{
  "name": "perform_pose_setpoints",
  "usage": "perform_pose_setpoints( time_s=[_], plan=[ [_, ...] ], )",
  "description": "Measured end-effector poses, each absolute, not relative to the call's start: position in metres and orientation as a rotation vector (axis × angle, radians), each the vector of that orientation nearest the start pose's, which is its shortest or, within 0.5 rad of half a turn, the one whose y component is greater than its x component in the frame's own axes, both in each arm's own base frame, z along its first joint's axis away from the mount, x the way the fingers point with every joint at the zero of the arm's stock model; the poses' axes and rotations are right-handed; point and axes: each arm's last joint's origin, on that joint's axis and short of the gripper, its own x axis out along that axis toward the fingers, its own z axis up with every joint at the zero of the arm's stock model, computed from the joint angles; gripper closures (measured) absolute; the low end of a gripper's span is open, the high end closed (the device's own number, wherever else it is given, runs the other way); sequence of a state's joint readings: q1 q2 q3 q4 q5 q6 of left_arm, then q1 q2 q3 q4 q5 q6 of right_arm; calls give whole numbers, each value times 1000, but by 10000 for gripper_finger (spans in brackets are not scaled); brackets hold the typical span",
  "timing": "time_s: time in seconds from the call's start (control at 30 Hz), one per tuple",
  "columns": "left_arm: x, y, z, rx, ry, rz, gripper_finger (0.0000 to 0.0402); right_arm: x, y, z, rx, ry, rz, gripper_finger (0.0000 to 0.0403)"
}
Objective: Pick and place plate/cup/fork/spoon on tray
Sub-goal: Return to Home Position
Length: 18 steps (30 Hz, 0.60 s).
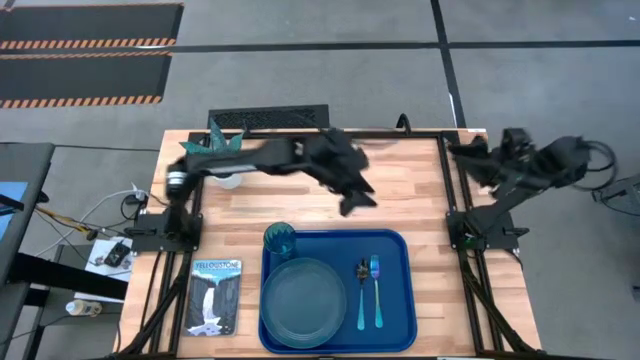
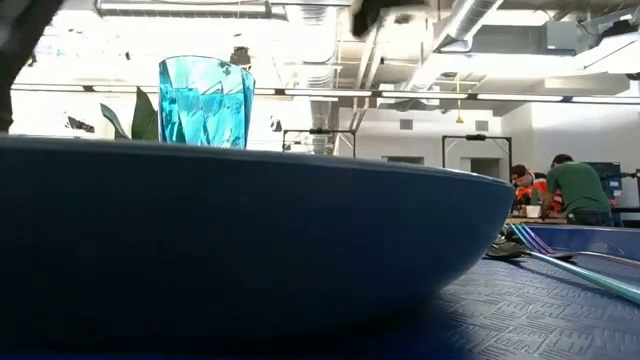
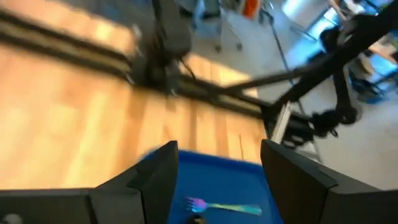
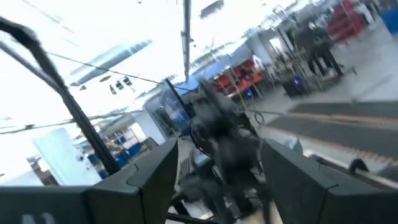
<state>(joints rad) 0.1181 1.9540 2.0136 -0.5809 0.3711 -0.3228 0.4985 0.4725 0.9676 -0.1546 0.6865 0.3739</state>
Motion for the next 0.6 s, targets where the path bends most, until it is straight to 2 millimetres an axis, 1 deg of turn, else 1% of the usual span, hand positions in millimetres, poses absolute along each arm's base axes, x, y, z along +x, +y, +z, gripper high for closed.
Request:
perform_pose_setpoints(
  time_s=[0.07, 0.13, 0.23, 0.3, 0.37, 0.4, 0.47, 0.53, 0.6],
  plan=[
    [416, 46, 403, -392, 499, -108, 187, 44, 3, 420, 536, -313, -131, 149],
    [393, 51, 426, -333, 462, -16, 187, 34, -2, 413, 519, -281, -151, 149],
    [354, 55, 452, -328, 454, 137, 187, 30, -6, 402, 458, -271, -205, 149],
    [324, 53, 474, -247, 411, 166, 187, 27, -8, 393, 435, -294, -215, 149],
    [291, 48, 498, -197, 323, 178, 187, 26, -8, 385, 442, -342, -212, 149],
    [275, 45, 507, -181, 284, 186, 187, 26, -8, 379, 431, -351, -200, 149],
    [242, 40, 518, -156, 231, 191, 187, 27, -7, 365, 431, -383, -158, 149],
    [216, 36, 517, -154, 195, 195, 187, 24, -7, 352, 446, -442, -139, 149],
    [191, 32, 510, -165, 147, 193, 187, 21, -9, 341, 458, -507, -139, 149]
  ],
)
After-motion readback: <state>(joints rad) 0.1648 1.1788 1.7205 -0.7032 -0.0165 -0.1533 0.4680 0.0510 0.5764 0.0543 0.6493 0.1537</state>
